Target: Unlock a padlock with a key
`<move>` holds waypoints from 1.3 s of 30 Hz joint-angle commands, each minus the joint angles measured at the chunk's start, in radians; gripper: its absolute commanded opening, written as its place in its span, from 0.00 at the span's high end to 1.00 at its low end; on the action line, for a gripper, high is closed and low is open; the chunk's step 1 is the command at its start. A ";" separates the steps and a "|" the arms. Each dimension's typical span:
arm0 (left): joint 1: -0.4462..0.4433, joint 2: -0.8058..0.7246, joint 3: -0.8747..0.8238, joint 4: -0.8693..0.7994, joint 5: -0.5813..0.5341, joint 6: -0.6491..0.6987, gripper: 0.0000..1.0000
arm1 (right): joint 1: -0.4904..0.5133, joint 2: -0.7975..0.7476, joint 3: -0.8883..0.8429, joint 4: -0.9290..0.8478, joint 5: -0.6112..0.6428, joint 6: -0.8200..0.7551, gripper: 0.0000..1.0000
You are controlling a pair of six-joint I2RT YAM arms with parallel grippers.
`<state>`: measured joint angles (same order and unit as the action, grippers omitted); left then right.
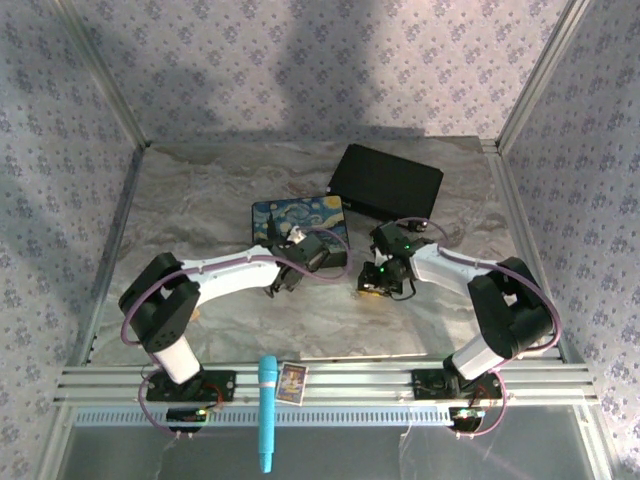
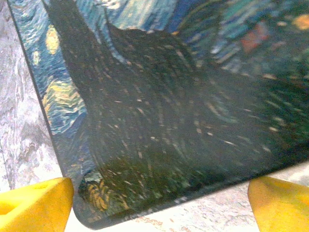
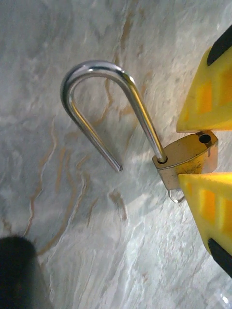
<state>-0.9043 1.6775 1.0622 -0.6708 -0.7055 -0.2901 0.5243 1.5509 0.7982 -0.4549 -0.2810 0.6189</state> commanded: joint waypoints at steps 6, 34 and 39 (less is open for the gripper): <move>0.034 -0.057 -0.021 -0.013 -0.028 -0.023 0.07 | -0.009 0.008 -0.005 -0.317 0.213 -0.067 0.66; 0.246 -0.657 -0.256 0.341 0.046 -0.070 0.00 | -0.028 -0.319 0.132 -0.287 0.546 -0.158 0.01; 0.421 -0.776 -0.386 0.500 0.084 -0.009 0.00 | -0.033 -0.404 0.072 -0.026 0.750 -0.257 0.01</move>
<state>-0.5411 0.9310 0.7258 -0.3035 -0.6426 -0.3344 0.4973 1.1893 0.8948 -0.6441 0.2886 0.4419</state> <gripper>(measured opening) 0.997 0.989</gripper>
